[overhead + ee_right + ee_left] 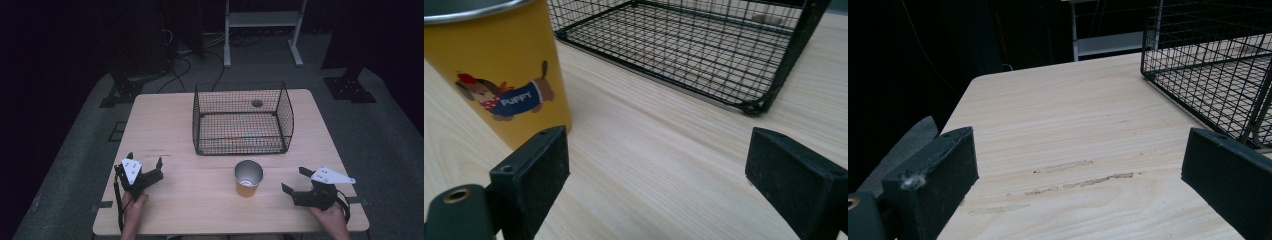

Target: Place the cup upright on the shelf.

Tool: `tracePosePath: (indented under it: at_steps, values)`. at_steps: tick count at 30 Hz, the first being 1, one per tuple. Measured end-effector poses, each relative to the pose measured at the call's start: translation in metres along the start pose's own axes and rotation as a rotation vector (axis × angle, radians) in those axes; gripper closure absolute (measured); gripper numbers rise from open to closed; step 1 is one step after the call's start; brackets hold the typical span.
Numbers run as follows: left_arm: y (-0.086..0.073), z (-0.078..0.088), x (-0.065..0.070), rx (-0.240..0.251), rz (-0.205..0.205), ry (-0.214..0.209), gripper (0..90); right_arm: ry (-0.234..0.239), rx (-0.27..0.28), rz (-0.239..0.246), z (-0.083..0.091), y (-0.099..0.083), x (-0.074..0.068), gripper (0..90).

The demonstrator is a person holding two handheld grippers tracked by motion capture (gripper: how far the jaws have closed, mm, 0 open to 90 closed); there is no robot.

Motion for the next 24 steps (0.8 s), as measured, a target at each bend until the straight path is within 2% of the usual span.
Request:
tracePosePath:
  at_steps: [12,17,21,24]
  values:
    - [0.0,0.0,0.0,0.0,0.0,0.0,0.8,0.083,-0.018,0.07,-0.008,0.005,-0.032,8.5]
    - [0.0,0.0,0.0,0.001,-0.001,-0.001,0.8,0.11,-0.034,0.085,-0.012,0.005,-0.043,8.3]
    - [0.0,0.0,0.0,0.0,0.001,0.0,0.8,0.145,-0.037,0.076,-0.015,0.005,-0.052,8.1]
    - [0.0,0.0,0.0,0.001,0.001,-0.001,0.8,0.152,-0.049,0.091,-0.02,0.006,-0.059,3.8]
Point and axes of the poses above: each handheld gripper's, and its own axes: z roughly backward along the jaws, y roughly out of its top, x roughly to its right, the point moved 9 cm from there along -z, roughly forward along the jaws, and after that the axes turned 3 degrees about x, right-handed, at the moved point
